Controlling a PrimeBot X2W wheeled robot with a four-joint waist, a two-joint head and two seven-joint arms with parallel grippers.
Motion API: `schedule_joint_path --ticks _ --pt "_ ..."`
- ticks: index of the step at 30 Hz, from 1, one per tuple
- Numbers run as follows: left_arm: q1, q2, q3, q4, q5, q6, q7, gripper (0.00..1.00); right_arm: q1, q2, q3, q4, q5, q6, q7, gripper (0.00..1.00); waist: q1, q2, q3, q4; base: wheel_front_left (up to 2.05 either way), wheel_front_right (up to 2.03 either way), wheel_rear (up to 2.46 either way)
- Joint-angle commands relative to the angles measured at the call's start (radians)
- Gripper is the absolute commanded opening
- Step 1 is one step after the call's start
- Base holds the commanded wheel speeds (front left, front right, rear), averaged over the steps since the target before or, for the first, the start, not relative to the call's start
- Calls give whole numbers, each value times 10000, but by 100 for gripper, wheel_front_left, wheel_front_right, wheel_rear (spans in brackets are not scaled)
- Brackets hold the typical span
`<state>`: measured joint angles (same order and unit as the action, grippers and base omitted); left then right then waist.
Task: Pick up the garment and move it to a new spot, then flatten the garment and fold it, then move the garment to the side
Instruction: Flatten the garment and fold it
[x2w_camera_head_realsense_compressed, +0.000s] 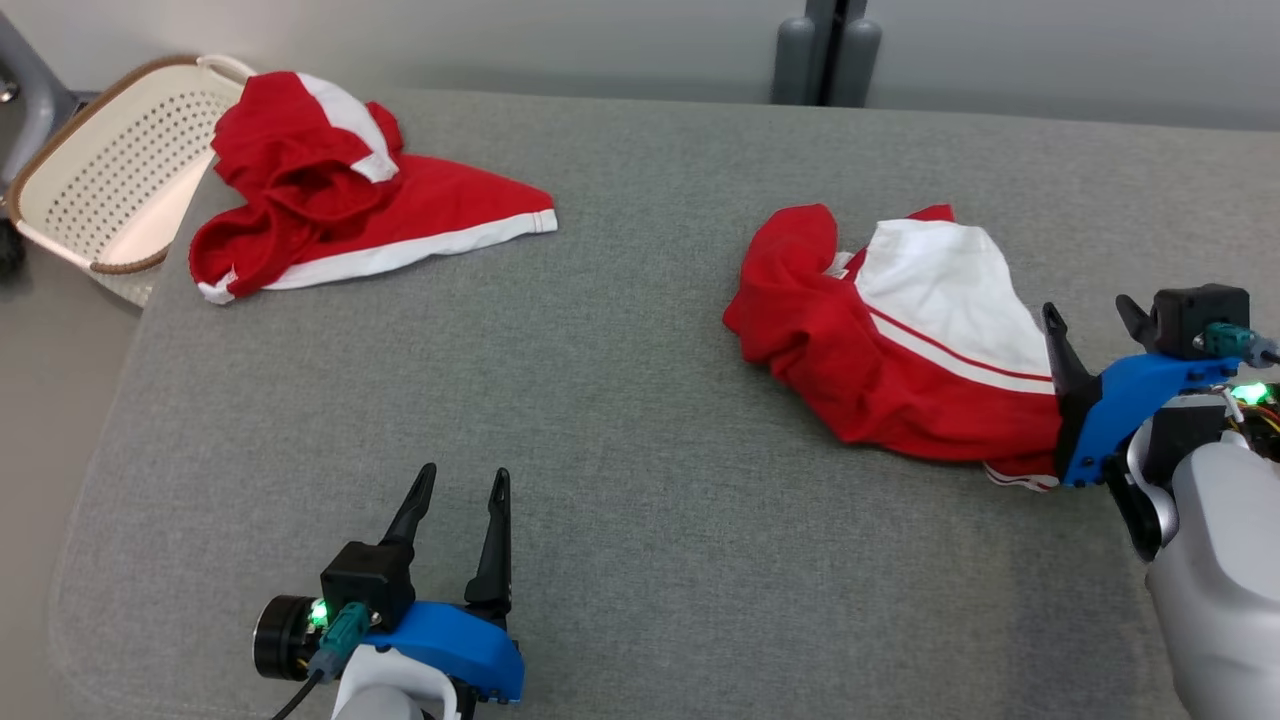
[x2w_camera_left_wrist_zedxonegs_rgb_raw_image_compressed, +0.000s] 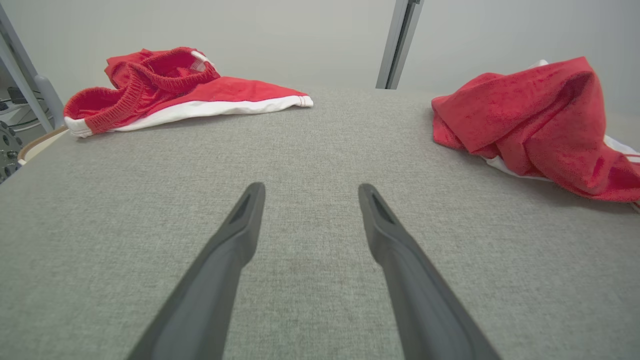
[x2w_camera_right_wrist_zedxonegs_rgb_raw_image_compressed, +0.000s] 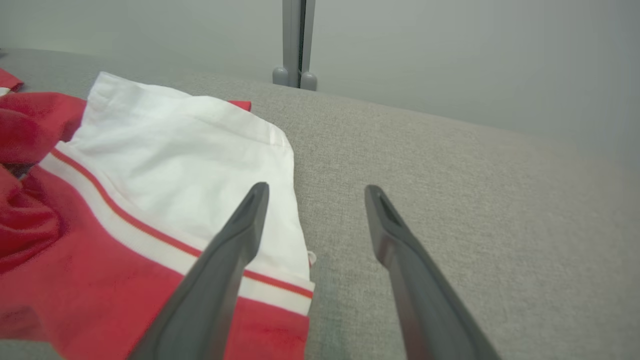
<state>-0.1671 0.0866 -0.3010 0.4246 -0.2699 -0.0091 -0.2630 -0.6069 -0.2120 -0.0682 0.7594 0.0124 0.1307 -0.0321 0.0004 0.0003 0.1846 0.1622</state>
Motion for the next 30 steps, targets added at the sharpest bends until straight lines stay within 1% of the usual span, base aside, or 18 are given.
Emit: schedule_joint_path --ticks 1,6,10,13,14,15,16,17,21,23,24,30 --pt "-237 -68 10 -1 84 -62 -27 100 -488 -190 73 579 252 1 163 100 -4 -3 685 689 0 0 0" --pt "-398 -147 35 1 155 -121 -27 100 -1243 -479 307 1883 499 1 457 100 -4 -3 954 985 0 0 0" --pt "-466 -187 96 28 210 -158 -27 100 -1718 -468 445 2722 854 3 692 100 -4 -3 1045 1053 0 0 0" --pt "-471 -210 117 51 262 -198 -27 100 -1966 -493 802 3232 982 4 961 100 -4 -3 1083 1070 0 0 0" --pt "-481 -221 126 52 261 -213 -27 100 -2040 -471 880 3391 1107 4 1071 93 -4 -3 1091 1063 0 0 0" --pt "-481 -221 126 52 261 -213 -27 100 -2040 -471 880 3391 1107 4 1071 93 -4 -3 1091 1063 0 0 0" --pt "-489 -228 133 59 281 -233 -27 100 -2119 -442 931 3562 1247 6 1217 75 -4 -3 1098 1053 0 0 0" --pt "-499 -235 142 64 299 -248 -27 100 -2199 -419 997 3701 1361 6 1350 49 -4 -3 1104 1040 0 0 0" --pt "-536 -253 161 83 360 -276 -27 100 -2399 -509 1416 3982 1685 12 1526 33 -4 -3 1124 998 0 0 0" --pt "-554 -269 172 93 392 -303 -27 100 -2510 -580 1635 4008 1781 1 1384 6 -4 -3 1127 971 0 0 0" --pt "-556 -273 188 101 407 -309 -27 100 -2560 -585 1745 3994 1839 1 1299 0 -4 -3 1116 949 0 0 0" --pt "-449 -282 282 174 498 -331 -27 100 -2829 -676 2354 3681 2086 3 330 0 -4 -3 855 696 0 0 0"
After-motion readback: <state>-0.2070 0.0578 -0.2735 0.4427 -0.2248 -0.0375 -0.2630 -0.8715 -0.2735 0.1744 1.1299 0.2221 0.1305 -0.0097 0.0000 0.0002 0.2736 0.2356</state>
